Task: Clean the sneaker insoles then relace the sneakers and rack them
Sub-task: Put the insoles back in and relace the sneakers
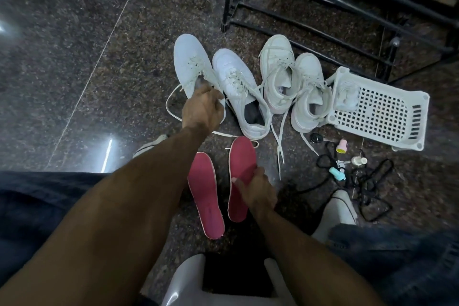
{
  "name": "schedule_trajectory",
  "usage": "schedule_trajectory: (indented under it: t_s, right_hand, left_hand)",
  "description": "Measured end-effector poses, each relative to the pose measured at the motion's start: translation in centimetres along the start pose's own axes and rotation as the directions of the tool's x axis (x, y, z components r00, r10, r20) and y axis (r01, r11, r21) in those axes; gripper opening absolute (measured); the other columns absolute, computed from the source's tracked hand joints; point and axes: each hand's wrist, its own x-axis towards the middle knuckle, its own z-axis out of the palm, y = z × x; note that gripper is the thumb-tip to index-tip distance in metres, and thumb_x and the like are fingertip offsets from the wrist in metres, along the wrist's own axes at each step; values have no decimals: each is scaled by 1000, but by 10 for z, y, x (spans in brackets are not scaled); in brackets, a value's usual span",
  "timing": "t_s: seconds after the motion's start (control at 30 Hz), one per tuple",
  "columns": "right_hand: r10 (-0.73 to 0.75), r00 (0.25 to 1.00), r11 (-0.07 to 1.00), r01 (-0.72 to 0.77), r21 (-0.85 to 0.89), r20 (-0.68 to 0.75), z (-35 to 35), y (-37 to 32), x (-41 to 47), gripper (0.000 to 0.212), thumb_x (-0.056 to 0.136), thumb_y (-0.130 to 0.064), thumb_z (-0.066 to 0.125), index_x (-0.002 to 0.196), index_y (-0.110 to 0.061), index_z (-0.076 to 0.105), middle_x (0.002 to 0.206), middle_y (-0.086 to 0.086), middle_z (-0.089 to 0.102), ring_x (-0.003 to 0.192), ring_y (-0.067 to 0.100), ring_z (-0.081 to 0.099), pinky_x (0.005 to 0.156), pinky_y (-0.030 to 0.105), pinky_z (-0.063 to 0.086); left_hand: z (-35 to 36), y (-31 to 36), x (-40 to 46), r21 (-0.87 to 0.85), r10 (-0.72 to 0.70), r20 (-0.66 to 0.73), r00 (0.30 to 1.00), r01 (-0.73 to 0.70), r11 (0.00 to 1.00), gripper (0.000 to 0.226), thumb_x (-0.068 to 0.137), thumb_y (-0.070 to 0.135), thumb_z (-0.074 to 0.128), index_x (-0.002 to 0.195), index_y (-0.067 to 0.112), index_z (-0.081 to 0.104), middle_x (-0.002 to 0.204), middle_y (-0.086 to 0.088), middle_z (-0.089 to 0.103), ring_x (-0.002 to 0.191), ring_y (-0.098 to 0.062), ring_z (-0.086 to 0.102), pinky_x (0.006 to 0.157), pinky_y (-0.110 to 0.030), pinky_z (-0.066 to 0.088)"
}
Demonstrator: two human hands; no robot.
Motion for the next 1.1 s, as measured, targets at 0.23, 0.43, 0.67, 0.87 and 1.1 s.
schedule_trajectory:
  t_s: [0.23,0.43,0.67,0.87,1.1]
  right_hand:
    - [52,999,997,-52,54,-5,2,1,15,60,80,-40,71,127,-16,43,124,11,60,115,33,58,92,40,46]
    - [64,994,952,-87,292,86,-14,24,33,17,73,-20,74,68,-16,59,86,5,71,89,28,67,74,32,52]
    - [113,994,839,-95,536,0,-49,38,41,12,71,-12,64,63,-15,56,64,5,61,68,25,57,67,38,49]
    - [244,925,839,-50,542,-292,-104,59,27,10,83,-31,58,87,-24,51,85,7,64,80,29,60,79,38,51]
    - [263,898,757,33,652,-352,-125,92,32,58,79,-69,57,120,-28,53,102,-3,63,97,26,61,85,37,47]
  left_hand:
    - [-11,2,1,32,-49,103,993,46,998,29,86,20,51,108,19,69,114,-2,68,101,-29,64,82,-42,53]
    - [-3,8,-6,56,-73,140,987,66,996,24,88,21,52,103,15,70,110,-9,68,98,-34,63,79,-42,52]
    - [1,56,12,41,24,143,989,-30,999,24,89,20,51,104,15,69,110,-11,68,98,-35,63,78,-42,53]
    - [36,99,23,10,150,289,945,-160,987,34,89,14,49,119,20,64,124,-7,62,112,-29,58,91,-41,49]
    - [91,143,32,59,341,614,711,-473,879,68,87,11,50,150,25,28,155,3,25,139,-24,32,107,-46,39]
